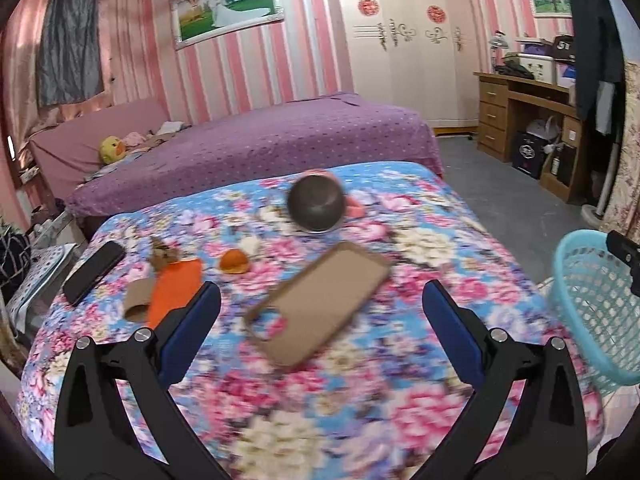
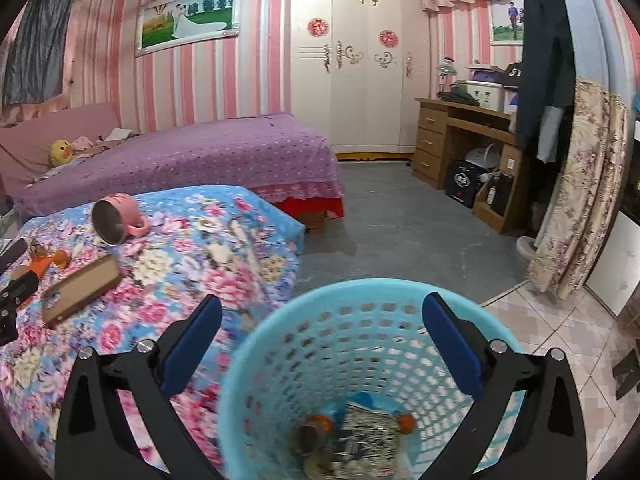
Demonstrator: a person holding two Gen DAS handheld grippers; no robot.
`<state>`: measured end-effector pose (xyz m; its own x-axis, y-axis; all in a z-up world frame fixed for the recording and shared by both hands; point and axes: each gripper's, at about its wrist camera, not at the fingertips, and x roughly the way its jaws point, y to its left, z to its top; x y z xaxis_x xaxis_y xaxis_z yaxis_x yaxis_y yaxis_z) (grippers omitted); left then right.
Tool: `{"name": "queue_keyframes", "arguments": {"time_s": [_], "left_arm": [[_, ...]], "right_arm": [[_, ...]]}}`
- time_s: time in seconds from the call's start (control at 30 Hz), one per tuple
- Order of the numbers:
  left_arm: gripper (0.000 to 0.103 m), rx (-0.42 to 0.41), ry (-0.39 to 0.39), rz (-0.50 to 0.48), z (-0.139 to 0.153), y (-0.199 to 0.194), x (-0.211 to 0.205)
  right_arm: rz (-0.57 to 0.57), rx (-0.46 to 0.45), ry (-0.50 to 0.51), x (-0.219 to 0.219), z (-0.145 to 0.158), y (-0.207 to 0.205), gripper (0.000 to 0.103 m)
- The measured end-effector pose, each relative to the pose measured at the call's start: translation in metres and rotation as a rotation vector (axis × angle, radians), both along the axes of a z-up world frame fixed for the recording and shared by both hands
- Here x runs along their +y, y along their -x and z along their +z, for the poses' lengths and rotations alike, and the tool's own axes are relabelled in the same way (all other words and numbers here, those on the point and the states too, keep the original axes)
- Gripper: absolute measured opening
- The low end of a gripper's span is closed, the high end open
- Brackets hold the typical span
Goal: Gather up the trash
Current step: 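Move the left tool to the orange mesh bag and grasp it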
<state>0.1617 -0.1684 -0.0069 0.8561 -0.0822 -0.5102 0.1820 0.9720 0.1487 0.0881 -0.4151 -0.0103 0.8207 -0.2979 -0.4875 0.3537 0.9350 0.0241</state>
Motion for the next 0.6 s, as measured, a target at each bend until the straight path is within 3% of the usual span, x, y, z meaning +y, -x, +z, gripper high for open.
{"name": "queue_keyframes", "arguments": {"time_s": [0.3, 0.6], "left_arm": [[0.097, 0.019, 0.047, 0.107, -0.008, -0.022, 0.067], [0.097, 0.049, 0.024, 0.2, -0.018, -0.043, 0.117]], "right_arm": [[0.037, 0.008, 0.006, 0.04, -0.002, -0.022, 0.098], [0.071, 0.038, 0.015, 0.076, -0.009, -0.045, 0.098]]}}
